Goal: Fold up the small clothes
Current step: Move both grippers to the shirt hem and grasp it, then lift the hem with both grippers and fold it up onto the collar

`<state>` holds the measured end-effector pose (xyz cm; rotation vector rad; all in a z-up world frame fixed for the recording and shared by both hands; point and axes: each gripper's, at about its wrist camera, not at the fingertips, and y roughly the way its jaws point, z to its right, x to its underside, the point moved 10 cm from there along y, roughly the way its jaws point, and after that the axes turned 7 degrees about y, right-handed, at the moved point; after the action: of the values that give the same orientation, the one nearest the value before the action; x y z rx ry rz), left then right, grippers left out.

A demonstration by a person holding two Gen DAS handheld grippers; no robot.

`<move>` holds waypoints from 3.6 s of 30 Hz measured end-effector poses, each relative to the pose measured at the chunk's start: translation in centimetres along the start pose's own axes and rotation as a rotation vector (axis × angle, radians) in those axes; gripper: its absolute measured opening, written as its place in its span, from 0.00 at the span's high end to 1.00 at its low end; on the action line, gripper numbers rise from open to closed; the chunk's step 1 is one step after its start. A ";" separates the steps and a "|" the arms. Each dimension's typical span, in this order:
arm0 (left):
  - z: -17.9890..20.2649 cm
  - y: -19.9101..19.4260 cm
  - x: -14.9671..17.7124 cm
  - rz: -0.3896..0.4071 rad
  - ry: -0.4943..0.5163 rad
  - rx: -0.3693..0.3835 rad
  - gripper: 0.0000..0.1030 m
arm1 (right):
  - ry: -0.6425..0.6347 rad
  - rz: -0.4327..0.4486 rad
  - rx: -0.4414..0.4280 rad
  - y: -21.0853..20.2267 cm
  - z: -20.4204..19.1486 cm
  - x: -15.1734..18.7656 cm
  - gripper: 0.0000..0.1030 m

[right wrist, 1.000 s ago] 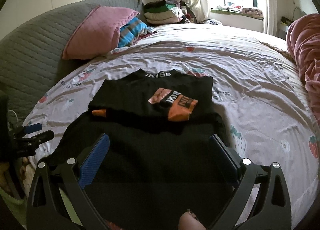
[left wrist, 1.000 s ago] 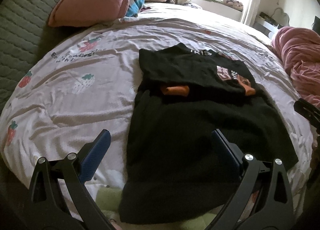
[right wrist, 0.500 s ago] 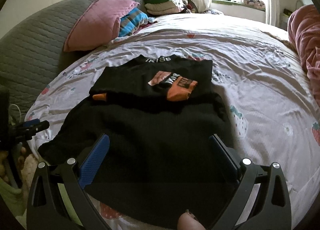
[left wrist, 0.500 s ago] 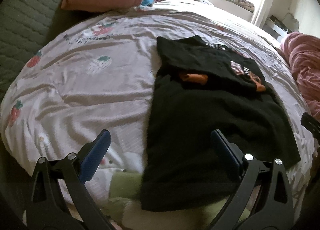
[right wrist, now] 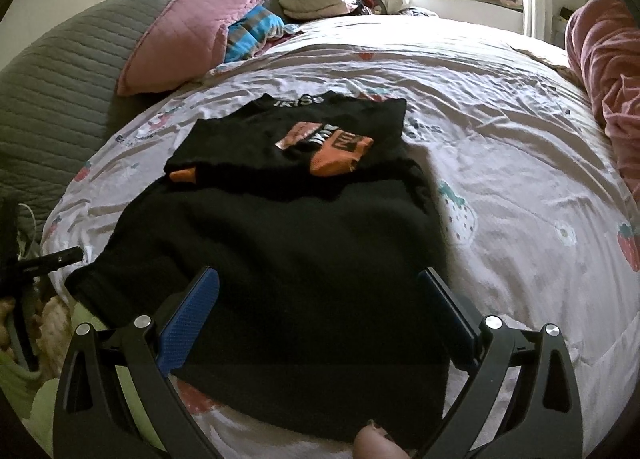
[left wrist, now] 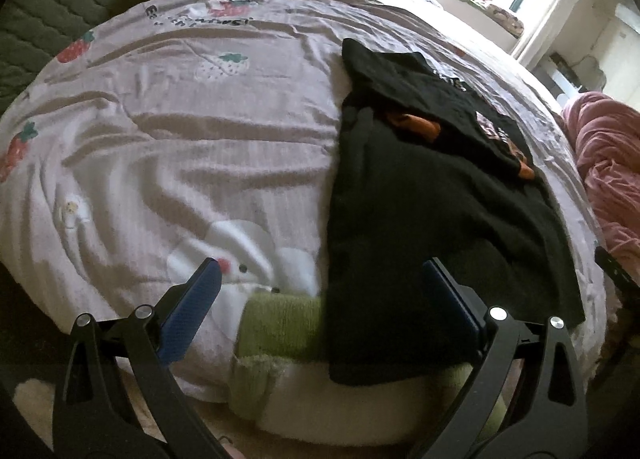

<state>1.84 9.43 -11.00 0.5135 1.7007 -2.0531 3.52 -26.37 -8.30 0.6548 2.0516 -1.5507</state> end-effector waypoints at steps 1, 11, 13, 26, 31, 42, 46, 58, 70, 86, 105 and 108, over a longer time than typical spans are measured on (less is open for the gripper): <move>0.1 -0.1 0.2 0.003 -0.002 0.010 0.13 | 0.002 -0.003 0.002 0.0 0.2 0.2 0.04; 2.7 -0.8 1.5 -0.011 0.043 0.088 0.57 | 0.018 -0.040 0.022 0.1 2.0 2.0 0.04; 3.3 -0.6 2.0 -0.022 0.062 0.095 0.60 | 0.018 -0.048 0.027 0.1 2.3 2.4 0.04; 2.6 -0.1 3.0 -0.028 0.016 0.107 0.58 | 0.010 -0.202 0.020 1.5 3.8 7.0 0.04; 2.6 0.7 3.0 -0.032 -0.002 0.122 0.60 | 0.023 -0.218 0.001 1.2 4.6 7.9 0.05; 3.2 0.7 2.1 -0.011 0.008 0.122 0.93 | 0.030 -0.205 -0.005 0.0 6.3 8.0 0.77; 3.0 0.2 1.9 0.001 0.005 0.117 0.94 | 0.054 -0.211 0.020 0.2 7.2 7.9 0.46; 3.0 0.6 2.1 -0.016 0.001 0.102 0.95 | 0.022 -0.160 -0.081 -0.9 5.3 7.0 0.90; 3.5 -3.3 -3.3 0.113 0.003 0.106 0.95 | 0.050 0.121 -0.205 -6.6 4.3 -1.8 0.92; 4.8 -4.7 -12.0 0.215 0.025 0.075 0.95 | 0.114 0.272 -0.213 -6.9 4.8 -10.4 0.92; 4.6 -1.2 -20.0 0.240 0.025 0.038 0.95 | 0.155 0.295 -0.123 -1.1 6.0 -18.3 0.92; 4.4 -0.3 -20.9 0.239 0.021 0.027 0.95 | 0.157 0.287 -0.112 -0.1 6.2 -19.0 0.92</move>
<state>19.22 6.97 1.23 0.7122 1.5427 -1.9071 18.64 -34.02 2.35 1.0053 2.0320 -1.2470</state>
